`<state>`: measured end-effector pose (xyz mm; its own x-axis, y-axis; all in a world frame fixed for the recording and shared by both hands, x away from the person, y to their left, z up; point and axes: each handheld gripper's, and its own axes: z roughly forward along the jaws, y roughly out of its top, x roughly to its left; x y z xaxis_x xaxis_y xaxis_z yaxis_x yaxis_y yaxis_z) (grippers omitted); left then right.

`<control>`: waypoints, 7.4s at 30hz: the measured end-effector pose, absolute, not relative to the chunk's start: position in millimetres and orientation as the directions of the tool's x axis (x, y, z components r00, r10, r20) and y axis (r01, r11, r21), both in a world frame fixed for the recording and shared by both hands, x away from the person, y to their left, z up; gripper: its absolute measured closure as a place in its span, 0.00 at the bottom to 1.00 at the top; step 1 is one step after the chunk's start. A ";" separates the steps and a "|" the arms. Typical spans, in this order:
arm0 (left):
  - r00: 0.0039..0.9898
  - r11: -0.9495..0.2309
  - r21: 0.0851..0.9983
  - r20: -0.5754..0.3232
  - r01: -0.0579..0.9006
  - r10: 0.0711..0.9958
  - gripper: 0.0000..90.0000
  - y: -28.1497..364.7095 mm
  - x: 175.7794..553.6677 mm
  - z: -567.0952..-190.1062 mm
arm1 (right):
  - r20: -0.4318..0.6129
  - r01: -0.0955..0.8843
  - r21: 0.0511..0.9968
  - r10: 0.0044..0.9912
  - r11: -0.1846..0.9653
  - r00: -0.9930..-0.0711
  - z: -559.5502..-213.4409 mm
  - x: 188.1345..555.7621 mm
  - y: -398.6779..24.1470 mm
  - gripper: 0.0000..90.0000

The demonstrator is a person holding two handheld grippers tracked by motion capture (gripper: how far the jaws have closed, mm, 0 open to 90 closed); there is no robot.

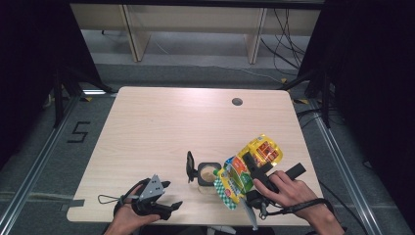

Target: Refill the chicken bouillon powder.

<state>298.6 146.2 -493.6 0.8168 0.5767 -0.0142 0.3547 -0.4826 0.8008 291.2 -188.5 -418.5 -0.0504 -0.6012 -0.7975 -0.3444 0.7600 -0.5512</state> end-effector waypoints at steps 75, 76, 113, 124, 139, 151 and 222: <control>0.819 -0.476 0.804 -0.023 0.356 0.574 0.25 145.5 298.1 -493.8 | -0.766 -0.360 -0.588 -0.642 0.725 -0.042 -412.8 292.3 -183.2 0.54; 0.819 -0.480 0.803 -0.016 0.352 0.574 0.25 145.8 298.3 -493.6 | -0.765 -0.362 -0.585 -0.642 0.726 -0.051 -412.5 292.4 -183.2 0.54; 0.819 -0.481 0.802 -0.018 0.355 0.574 0.25 145.5 298.4 -493.5 | -0.718 -0.387 -0.639 -0.696 0.665 -0.009 -409.6 294.9 -179.3 0.55; 0.818 -0.477 0.803 -0.024 0.358 0.574 0.25 145.5 298.2 -493.6 | -0.724 -0.388 -0.627 -0.689 0.676 -0.031 -412.5 295.6 -180.8 0.55; 0.818 -0.477 0.804 -0.020 0.356 0.575 0.25 145.7 298.3 -493.9 | -0.804 -0.354 -0.532 -0.590 0.769 -0.071 -427.3 292.7 -184.2 0.56; 0.819 -0.469 0.807 -0.031 0.359 0.573 0.25 145.0 297.2 -493.7 | -0.821 -0.360 -0.511 -0.568 0.780 -0.064 -430.5 291.4 -186.7 0.56; 0.811 -0.452 0.812 -0.044 0.369 0.583 0.25 146.1 296.7 -491.8 | -0.804 -0.368 -0.524 -0.588 0.768 -0.082 -426.6 293.7 -185.6 0.56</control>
<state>296.7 146.1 -491.8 0.8111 0.5833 -0.0441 0.3691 -0.4518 0.8122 293.7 -185.6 -426.6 -0.0824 -0.5883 -0.8045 -0.3677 0.7682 -0.5241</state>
